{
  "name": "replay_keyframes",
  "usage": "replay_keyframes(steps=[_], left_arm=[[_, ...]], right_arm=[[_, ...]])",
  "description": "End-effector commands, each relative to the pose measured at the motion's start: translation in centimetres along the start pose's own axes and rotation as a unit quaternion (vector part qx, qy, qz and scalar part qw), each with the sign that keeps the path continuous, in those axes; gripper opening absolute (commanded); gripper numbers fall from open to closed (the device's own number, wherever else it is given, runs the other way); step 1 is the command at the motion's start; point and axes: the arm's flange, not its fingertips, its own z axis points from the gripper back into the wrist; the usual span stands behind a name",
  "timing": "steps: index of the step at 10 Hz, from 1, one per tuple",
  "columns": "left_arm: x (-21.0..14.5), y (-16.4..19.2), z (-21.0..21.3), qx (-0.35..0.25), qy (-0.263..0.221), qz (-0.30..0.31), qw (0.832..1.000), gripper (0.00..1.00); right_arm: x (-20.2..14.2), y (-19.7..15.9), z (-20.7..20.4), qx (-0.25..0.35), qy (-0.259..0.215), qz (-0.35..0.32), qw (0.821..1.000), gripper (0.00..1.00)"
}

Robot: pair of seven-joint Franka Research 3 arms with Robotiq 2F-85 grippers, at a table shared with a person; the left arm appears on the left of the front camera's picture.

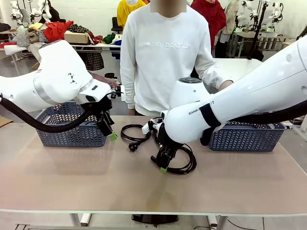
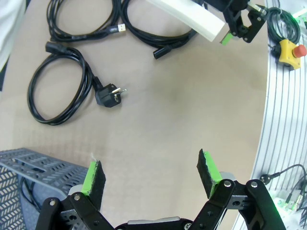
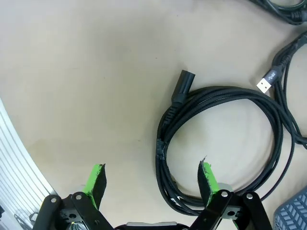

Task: Organize the cables according to human instructions.
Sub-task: Pick up a bundle of cables and place it in the basket indicated by the human.

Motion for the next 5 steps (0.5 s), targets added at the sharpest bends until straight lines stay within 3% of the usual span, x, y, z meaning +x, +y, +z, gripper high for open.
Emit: replay_keyframes(steps=[1,5], left_arm=[[-0.1,0.0,0.1,0.000,0.000,0.001,1.000,1.00],[-0.1,0.0,0.1,0.000,0.000,0.001,1.000,1.00]], right_arm=[[0.8,0.0,-0.3,-0.015,0.015,-0.003,1.000,1.00],[1.1,0.1,-1.6,-0.015,0.030,-0.001,0.999,1.00]])
